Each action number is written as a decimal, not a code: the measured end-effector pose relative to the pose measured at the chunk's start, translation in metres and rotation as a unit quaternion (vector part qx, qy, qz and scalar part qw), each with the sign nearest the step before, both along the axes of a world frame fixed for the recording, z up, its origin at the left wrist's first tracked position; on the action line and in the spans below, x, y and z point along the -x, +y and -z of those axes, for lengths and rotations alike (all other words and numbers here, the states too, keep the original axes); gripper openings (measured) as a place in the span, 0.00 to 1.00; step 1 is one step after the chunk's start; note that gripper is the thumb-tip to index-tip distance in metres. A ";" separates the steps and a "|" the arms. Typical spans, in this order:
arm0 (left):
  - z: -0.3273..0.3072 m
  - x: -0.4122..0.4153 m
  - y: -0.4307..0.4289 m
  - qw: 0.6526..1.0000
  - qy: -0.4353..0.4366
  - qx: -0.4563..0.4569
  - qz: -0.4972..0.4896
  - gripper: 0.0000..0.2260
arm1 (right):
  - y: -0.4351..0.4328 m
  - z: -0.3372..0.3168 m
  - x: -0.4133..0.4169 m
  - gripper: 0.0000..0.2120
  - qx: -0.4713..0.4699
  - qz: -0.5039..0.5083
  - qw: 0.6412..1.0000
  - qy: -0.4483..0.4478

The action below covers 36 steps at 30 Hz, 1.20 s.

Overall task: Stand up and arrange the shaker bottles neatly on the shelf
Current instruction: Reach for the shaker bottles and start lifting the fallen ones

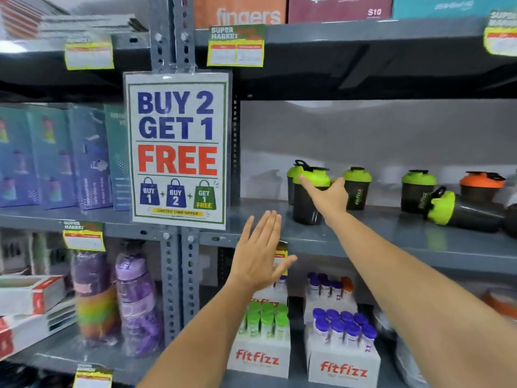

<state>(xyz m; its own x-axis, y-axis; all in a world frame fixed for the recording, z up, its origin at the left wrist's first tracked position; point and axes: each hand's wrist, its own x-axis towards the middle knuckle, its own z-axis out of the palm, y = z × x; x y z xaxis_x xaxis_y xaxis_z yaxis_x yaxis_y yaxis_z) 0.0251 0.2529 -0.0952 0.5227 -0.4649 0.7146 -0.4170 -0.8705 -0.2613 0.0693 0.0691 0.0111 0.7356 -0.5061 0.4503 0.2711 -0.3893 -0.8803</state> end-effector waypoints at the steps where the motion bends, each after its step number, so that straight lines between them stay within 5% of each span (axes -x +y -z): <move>1: 0.000 -0.001 -0.001 1.000 -0.010 0.006 0.006 0.37 | 0.001 0.001 -0.002 0.47 0.001 -0.006 1.000 -0.002; 5: 0.001 -0.002 0.002 0.999 -0.026 0.005 0.026 0.35 | -0.001 -0.003 -0.007 0.44 0.006 -0.021 0.999 0.024; 8: -0.004 -0.005 0.005 0.999 -0.029 -0.016 0.030 0.34 | -0.004 -0.015 -0.002 0.51 0.048 0.029 0.998 0.010; 12: -0.017 -0.011 0.004 0.998 -0.054 0.005 0.028 0.33 | -0.004 -0.045 0.002 0.47 0.248 0.142 0.957 -0.052; 16: -0.014 -0.014 0.000 0.999 -0.053 0.004 -0.014 0.34 | -0.007 -0.062 -0.007 0.41 0.432 0.108 0.891 0.090; 20: -0.012 -0.018 0.000 0.998 -0.064 0.017 -0.006 0.34 | -0.015 -0.064 -0.009 0.31 0.376 0.019 0.921 0.095; 23: -0.012 -0.018 -0.001 0.998 -0.062 0.027 0.006 0.33 | -0.017 -0.067 -0.004 0.35 0.370 0.015 0.925 0.081; 28: -0.009 -0.019 0.000 0.996 -0.061 0.050 0.037 0.33 | -0.018 -0.063 -0.002 0.35 0.468 0.077 0.876 0.085; 31: -0.009 -0.019 0.001 0.995 -0.067 0.058 0.050 0.32 | -0.023 -0.064 -0.002 0.32 0.431 0.032 0.897 0.093; 36: -0.010 -0.017 0.001 0.992 -0.080 0.067 0.066 0.31 | -0.027 -0.056 -0.001 0.40 0.431 0.051 0.897 0.081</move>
<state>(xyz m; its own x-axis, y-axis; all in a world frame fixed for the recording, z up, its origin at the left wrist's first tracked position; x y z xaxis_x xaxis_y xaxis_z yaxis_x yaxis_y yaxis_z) 0.0423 0.2537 -0.0856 0.3379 -0.4178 0.8434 -0.4923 -0.8422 -0.2199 0.0706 0.0422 0.0669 0.7959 -0.0904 0.5986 0.0907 -0.9598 -0.2656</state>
